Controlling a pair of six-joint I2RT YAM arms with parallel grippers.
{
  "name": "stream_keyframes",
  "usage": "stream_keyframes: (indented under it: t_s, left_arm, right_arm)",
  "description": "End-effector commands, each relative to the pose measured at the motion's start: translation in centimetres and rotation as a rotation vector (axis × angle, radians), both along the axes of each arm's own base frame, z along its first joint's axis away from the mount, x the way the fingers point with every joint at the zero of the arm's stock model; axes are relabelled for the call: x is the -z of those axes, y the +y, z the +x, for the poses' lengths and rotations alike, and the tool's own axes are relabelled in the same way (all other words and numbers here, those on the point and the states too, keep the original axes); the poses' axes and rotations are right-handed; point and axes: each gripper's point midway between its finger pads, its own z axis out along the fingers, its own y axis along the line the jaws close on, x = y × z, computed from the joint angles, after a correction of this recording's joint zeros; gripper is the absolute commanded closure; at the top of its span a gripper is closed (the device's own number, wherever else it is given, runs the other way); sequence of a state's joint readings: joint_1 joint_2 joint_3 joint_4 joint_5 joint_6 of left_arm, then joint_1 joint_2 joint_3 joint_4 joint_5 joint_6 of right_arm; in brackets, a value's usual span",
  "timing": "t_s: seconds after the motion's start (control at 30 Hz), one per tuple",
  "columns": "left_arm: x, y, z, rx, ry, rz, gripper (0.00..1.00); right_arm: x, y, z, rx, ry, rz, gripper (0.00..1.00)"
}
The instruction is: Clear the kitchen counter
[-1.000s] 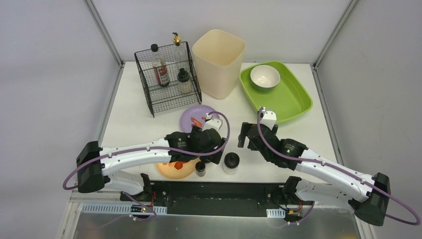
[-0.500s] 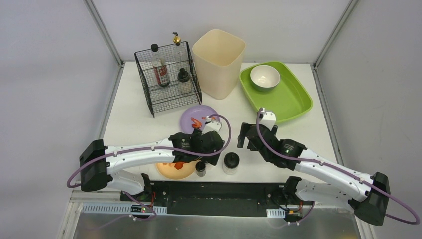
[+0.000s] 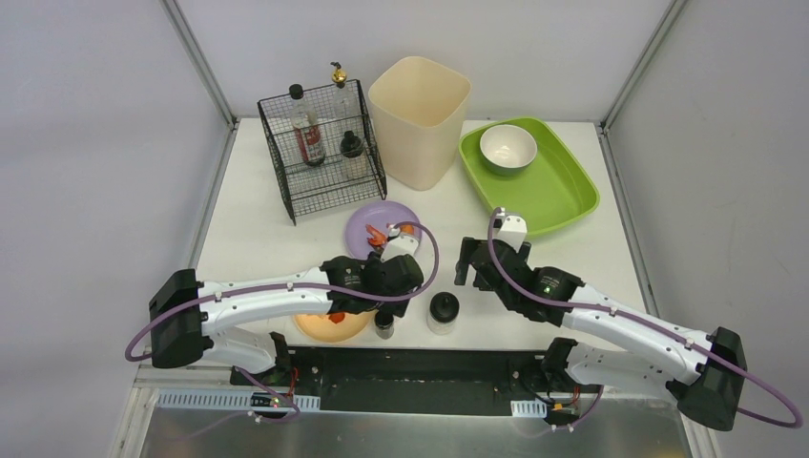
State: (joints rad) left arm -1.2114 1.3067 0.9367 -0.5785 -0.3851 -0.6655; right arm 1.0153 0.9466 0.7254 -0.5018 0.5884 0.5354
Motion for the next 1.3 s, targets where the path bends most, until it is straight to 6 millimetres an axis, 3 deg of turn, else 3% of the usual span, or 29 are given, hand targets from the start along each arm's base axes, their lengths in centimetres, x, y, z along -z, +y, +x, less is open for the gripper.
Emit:
stream_keyframes:
  t_s: [0.0,0.07,0.3,0.63,0.73,0.87,1.07,1.27]
  left_arm:
    - [-2.8,0.3,1.7,-0.015,-0.095,0.017,0.93]
    - [-3.8,0.1,2.5,-0.015,-0.120,0.019,1.00]
    - [-10.0,0.7,6.7,-0.054,-0.221,-0.026,1.00]
    - [-20.5,5.0,14.0,-0.207,-0.382,-0.135,1.00]
    - [-22.5,6.6,15.9,-0.256,-0.406,-0.152,1.00]
    - [-24.2,8.2,19.1,-0.301,-0.430,-0.142,1.00]
    - [-25.8,12.4,24.5,-0.429,-0.432,-0.131,1.00]
    - [-24.5,16.8,29.5,-0.566,-0.398,-0.107,1.00]
  right_arm:
    - [-0.5,0.5,0.2,0.003,-0.012,0.027,0.04]
    - [-0.6,0.5,0.2,0.005,-0.014,0.030,0.04]
    - [-1.2,0.5,0.2,0.006,-0.028,0.048,0.04]
    - [-0.9,1.2,0.3,-0.010,-0.019,0.066,0.03]
    - [-0.8,1.5,0.3,-0.016,-0.014,0.068,0.03]
    - [-0.8,1.9,0.3,-0.027,-0.015,0.082,0.03]
    - [-0.7,2.2,0.1,-0.044,-0.004,0.087,0.03]
    - [-1.2,2.7,-0.2,-0.066,-0.005,0.122,0.03]
